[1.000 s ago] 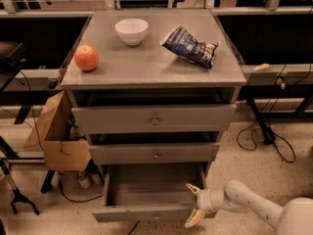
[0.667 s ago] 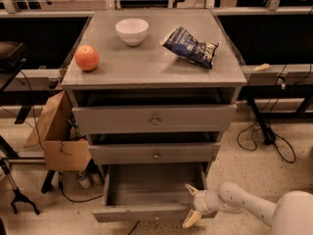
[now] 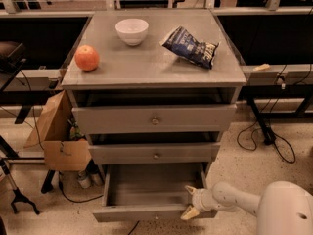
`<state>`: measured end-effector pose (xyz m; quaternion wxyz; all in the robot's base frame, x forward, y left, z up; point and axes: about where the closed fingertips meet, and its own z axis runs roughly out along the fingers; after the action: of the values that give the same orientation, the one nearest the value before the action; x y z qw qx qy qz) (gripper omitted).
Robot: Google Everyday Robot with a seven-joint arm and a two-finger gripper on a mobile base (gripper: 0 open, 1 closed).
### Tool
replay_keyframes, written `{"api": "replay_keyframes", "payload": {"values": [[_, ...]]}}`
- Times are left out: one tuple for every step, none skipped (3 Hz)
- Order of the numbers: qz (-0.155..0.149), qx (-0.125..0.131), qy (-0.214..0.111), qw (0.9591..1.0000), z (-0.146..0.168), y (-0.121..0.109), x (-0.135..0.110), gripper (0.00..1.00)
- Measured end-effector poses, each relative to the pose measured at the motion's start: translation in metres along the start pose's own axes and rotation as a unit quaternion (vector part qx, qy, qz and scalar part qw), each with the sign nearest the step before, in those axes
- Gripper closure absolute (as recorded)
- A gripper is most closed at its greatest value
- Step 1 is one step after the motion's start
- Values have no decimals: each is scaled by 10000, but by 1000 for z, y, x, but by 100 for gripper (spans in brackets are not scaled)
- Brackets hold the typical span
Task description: Close bottom drawer
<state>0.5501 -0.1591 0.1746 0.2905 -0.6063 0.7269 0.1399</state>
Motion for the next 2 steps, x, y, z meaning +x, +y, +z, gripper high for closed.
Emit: {"api": "replay_keyframes", "payload": {"values": [[14, 39, 71, 10000, 3, -7, 4, 42], [16, 38, 69, 10000, 1, -4, 3, 65]]}}
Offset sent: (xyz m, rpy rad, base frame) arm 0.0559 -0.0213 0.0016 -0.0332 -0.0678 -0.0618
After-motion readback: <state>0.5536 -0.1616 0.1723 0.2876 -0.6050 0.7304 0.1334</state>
